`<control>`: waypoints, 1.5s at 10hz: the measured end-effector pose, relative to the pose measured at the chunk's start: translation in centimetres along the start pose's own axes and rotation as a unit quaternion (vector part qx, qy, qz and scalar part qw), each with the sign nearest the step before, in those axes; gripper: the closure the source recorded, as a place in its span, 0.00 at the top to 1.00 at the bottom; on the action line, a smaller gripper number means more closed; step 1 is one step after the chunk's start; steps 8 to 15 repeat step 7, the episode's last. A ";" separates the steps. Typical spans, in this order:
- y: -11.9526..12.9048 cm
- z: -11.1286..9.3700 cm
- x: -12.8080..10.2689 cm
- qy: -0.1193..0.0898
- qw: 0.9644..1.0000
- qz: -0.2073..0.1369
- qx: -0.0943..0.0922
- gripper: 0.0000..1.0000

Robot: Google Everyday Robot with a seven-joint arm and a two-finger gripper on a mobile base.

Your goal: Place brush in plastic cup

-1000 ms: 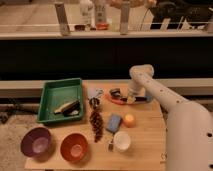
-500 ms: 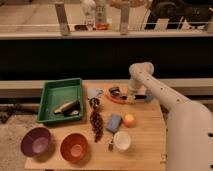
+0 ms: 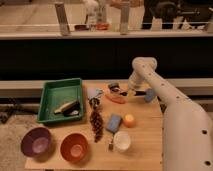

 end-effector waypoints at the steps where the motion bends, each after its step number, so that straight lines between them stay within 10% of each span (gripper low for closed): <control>1: -0.3 -0.9 0.1 -0.005 1.000 0.000 0.004 0.04; 7: -2.2 -5.7 2.2 -0.021 0.999 0.020 0.043 0.04; 15: -2.2 -5.7 2.2 -0.021 0.999 0.020 0.043 0.04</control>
